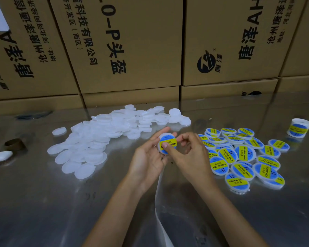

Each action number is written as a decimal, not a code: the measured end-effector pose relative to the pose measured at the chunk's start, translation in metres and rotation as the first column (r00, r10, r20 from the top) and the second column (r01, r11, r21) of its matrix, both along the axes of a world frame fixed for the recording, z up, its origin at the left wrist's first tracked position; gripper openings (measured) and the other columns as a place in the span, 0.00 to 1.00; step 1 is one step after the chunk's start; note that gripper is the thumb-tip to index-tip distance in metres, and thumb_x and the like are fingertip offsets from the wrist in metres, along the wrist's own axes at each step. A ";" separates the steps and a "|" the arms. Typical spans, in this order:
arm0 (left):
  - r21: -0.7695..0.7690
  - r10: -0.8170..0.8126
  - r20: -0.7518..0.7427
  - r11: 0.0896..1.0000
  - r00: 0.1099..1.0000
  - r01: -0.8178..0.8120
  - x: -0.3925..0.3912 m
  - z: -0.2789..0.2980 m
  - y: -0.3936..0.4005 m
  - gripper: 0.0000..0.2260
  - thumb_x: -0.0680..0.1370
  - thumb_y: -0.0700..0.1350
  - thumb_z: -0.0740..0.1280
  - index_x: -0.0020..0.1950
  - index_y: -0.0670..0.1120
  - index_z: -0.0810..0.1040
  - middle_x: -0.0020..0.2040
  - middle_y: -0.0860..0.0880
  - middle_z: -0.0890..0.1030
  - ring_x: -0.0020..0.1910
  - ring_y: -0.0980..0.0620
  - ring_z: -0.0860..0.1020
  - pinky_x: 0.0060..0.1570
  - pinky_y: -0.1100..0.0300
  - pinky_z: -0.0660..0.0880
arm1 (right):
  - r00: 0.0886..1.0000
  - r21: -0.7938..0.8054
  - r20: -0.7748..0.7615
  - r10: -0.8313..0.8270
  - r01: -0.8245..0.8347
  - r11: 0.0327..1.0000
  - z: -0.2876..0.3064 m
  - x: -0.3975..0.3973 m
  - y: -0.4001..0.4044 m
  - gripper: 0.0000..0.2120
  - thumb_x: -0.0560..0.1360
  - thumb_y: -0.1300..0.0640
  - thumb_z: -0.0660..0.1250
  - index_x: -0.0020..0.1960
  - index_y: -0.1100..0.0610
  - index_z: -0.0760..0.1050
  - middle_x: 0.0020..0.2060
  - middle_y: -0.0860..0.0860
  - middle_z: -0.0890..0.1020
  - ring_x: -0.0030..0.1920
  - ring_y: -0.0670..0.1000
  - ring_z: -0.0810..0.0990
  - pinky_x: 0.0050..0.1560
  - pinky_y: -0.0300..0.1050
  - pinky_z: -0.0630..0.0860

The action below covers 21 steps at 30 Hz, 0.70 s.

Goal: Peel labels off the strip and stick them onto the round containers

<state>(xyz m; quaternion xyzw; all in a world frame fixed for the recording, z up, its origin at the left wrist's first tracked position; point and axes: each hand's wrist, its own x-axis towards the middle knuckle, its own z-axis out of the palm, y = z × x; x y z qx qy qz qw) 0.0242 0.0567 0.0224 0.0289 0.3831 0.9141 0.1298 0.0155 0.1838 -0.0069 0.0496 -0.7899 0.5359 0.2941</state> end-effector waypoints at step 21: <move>-0.101 -0.028 -0.114 0.995 0.993 0.016 0.005 0.001 0.006 0.18 0.80 0.42 0.58 0.67 0.41 0.76 0.63 0.42 0.82 0.59 0.45 0.81 0.61 0.49 0.75 | 0.989 0.246 -0.059 -0.139 0.149 0.958 -0.008 0.002 0.000 0.23 0.81 0.39 0.55 0.30 0.48 0.59 0.23 0.46 0.67 0.29 0.44 0.70 0.27 0.36 0.57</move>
